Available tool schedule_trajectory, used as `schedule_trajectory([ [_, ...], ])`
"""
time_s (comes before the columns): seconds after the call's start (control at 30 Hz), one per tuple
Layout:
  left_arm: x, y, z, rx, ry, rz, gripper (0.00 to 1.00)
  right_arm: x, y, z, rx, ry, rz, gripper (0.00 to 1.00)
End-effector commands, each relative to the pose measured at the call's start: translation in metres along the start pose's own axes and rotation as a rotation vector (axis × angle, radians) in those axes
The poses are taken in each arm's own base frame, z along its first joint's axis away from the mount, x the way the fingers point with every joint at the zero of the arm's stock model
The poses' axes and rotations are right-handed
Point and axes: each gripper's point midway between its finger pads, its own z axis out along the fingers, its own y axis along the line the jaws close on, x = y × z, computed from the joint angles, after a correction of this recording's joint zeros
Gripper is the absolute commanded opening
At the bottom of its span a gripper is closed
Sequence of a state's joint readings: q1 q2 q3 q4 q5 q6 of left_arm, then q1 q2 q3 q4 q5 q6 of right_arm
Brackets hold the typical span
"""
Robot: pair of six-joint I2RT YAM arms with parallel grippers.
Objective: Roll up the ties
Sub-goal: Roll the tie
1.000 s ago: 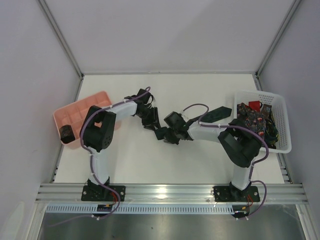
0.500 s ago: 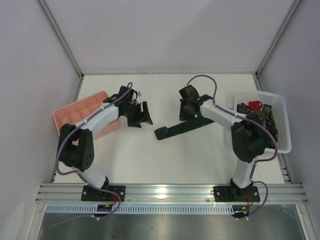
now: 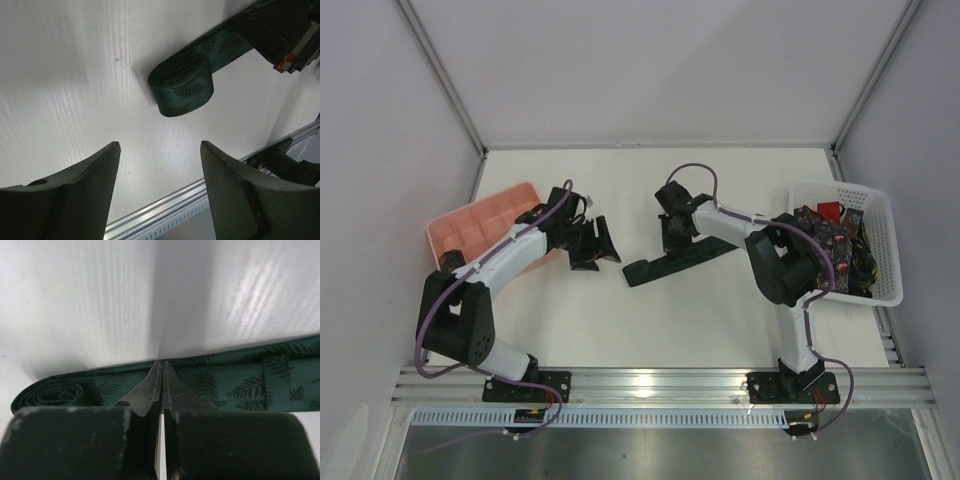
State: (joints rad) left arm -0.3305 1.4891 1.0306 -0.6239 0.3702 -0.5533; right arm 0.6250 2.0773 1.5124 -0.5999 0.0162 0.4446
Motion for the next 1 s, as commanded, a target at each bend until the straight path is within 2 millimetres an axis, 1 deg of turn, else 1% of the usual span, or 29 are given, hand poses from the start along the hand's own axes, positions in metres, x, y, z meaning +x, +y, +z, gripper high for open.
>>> schedule_trajectory([
  [0.0, 0.004, 0.006, -0.005, -0.006, -0.009, -0.064, 0.72, 0.02, 0.015, 0.012, -0.049, 0.046, -0.004, 0.0],
  [0.07, 0.005, 0.008, -0.006, -0.002, -0.022, -0.085, 0.72, 0.023, 0.028, 0.011, -0.075, 0.047, -0.023, 0.0],
  [0.1, 0.009, 0.013, -0.004, -0.009, -0.021, -0.105, 0.73, 0.023, 0.036, 0.008, -0.107, 0.049, -0.021, 0.0],
  [0.13, 0.01, 0.014, -0.005, -0.005, -0.027, -0.116, 0.73, 0.02, 0.04, 0.005, -0.115, 0.042, 0.002, 0.0],
  [0.2, 0.017, 0.02, -0.005, -0.002, -0.02, -0.151, 0.75, 0.013, 0.041, -0.005, -0.13, 0.025, 0.02, 0.0],
  [0.23, 0.018, 0.019, -0.004, 0.014, -0.024, -0.155, 0.78, 0.009, 0.041, -0.01, -0.133, 0.019, 0.033, 0.0],
  [0.27, 0.02, 0.018, -0.003, 0.031, -0.022, -0.16, 0.8, 0.006, 0.037, -0.014, -0.126, 0.011, 0.04, 0.0],
  [0.3, 0.027, 0.016, -0.002, 0.054, -0.001, -0.181, 0.8, 0.0, 0.034, -0.027, -0.121, -0.009, 0.038, 0.01],
  [0.37, 0.028, 0.012, 0.0, 0.094, -0.007, -0.189, 0.81, -0.005, 0.033, -0.041, -0.13, -0.031, -0.008, 0.03],
  [0.4, 0.035, 0.013, 0.003, 0.108, 0.006, -0.218, 0.81, -0.008, 0.039, -0.055, -0.17, -0.037, -0.031, 0.08],
  [0.47, 0.037, 0.013, 0.004, 0.125, -0.008, -0.228, 0.81, -0.006, 0.054, -0.07, -0.272, -0.028, -0.091, 0.16],
  [0.5, 0.042, 0.016, 0.004, 0.126, -0.009, -0.242, 0.81, 0.003, 0.07, -0.082, -0.391, 0.02, -0.135, 0.24],
  [0.53, 0.04, 0.014, 0.0, 0.14, -0.036, -0.235, 0.81, 0.009, 0.078, -0.09, -0.455, 0.045, -0.149, 0.26],
  [0.57, 0.04, 0.016, -0.001, 0.138, -0.048, -0.242, 0.82, 0.014, 0.085, -0.097, -0.513, 0.067, -0.152, 0.28],
  [0.6, 0.041, 0.021, -0.002, 0.134, -0.056, -0.255, 0.83, 0.019, 0.099, -0.108, -0.614, 0.09, -0.155, 0.35],
  [0.63, 0.039, 0.018, -0.005, 0.154, -0.073, -0.248, 0.85, 0.026, 0.106, -0.112, -0.671, 0.118, -0.153, 0.35],
  [0.67, 0.04, 0.02, -0.006, 0.16, -0.077, -0.253, 0.85, 0.033, 0.116, -0.121, -0.752, 0.153, -0.157, 0.35],
  [0.7, 0.042, 0.023, -0.005, 0.161, -0.072, -0.268, 0.85, 0.033, 0.122, -0.122, -0.781, 0.15, -0.157, 0.33],
  [0.73, 0.04, 0.018, -0.006, 0.191, -0.082, -0.261, 0.85, 0.04, 0.127, -0.118, -0.798, 0.183, -0.146, 0.32],
  [0.77, 0.045, 0.02, -0.003, 0.199, -0.072, -0.271, 0.85, 0.043, 0.132, -0.12, -0.835, 0.203, -0.142, 0.3],
  [0.83, 0.044, 0.017, 0.0, 0.234, -0.076, -0.294, 0.84, 0.046, 0.134, -0.114, -0.839, 0.231, -0.114, 0.27],
  [0.9, 0.052, 0.017, 0.006, 0.257, -0.04, -0.333, 0.83, 0.053, 0.13, -0.098, -0.819, 0.274, -0.091, 0.25],
  [0.97, 0.051, 0.016, 0.01, 0.272, -0.04, -0.335, 0.84, 0.055, 0.127, -0.086, -0.805, 0.285, -0.083, 0.25],
])
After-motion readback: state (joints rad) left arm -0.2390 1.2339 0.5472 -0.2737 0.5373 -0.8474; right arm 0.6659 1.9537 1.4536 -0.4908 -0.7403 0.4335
